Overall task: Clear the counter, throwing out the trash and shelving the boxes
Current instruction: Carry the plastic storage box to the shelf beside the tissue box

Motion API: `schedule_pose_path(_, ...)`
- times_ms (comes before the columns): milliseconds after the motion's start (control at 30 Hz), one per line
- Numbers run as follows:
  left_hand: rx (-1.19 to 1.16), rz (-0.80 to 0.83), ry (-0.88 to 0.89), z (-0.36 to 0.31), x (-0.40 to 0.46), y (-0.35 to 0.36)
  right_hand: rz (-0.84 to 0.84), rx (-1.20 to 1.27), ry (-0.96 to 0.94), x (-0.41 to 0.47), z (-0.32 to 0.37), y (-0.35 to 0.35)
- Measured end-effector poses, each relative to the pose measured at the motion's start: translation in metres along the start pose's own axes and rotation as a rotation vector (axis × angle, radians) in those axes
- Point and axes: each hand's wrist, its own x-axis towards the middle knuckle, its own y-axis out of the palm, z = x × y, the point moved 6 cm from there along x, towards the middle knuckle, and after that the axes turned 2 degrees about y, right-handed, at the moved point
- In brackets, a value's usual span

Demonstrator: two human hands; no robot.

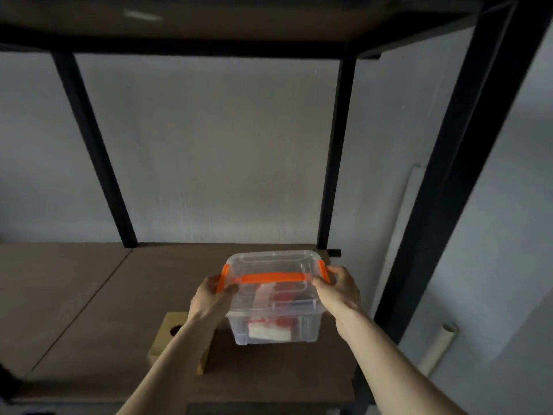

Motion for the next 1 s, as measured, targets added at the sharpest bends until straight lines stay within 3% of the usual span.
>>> schedule_pose_path(400, 0.448, 0.214, 0.007, 0.067, 0.080, 0.049, -0.075, -0.185, 0.206, 0.046, -0.084, 0.059)
schedule_pose_path(667, 0.505, 0.272, 0.043, 0.099, 0.103, 0.064, -0.015, -0.286, 0.241, 0.048, -0.111, 0.076)
schedule_pose_path(800, 0.512, 0.261, 0.044, 0.104, 0.104, 0.067, 0.001, -0.389, 0.185, 0.047, -0.111, 0.078)
schedule_pose_path(1000, 0.648, 0.249, 0.169, 0.089, 0.092, 0.061, -0.041, -0.724, -0.107, 0.033, -0.083, 0.072)
